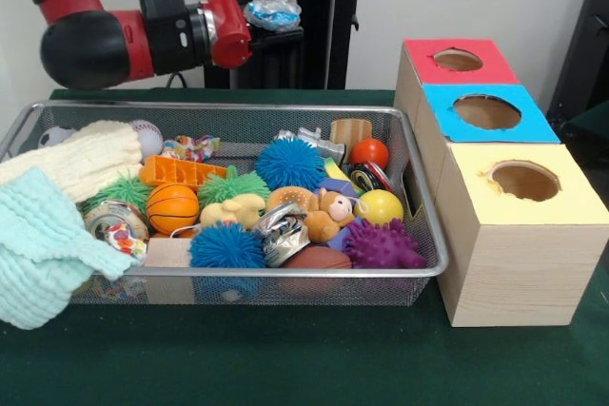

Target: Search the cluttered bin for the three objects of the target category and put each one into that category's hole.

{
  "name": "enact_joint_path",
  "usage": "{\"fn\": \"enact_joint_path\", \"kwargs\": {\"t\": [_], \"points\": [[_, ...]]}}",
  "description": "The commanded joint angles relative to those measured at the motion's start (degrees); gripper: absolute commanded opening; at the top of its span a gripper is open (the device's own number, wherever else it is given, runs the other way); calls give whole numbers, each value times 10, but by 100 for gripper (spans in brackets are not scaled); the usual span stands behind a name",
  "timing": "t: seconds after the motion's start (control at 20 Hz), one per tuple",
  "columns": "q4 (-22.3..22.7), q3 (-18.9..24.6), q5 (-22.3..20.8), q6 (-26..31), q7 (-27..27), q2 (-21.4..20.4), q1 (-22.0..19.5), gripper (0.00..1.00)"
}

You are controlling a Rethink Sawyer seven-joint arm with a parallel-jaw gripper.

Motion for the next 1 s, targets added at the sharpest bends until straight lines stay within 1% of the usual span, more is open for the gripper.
{"fn": "enact_joint_path", "kwargs": {"t": [0.05,0.2,0.5,0.7,0.9,1.0], "points": [[-78,36,38,-102,-52,46,25,100],[-74,41,46,-118,-36,41,33,100],[-92,45,53,-121,-9,28,54,100],[-99,55,81,-121,13,24,68,100],[-90,67,115,-125,30,13,77,100],[-91,69,124,-126,31,11,82,100]]}}
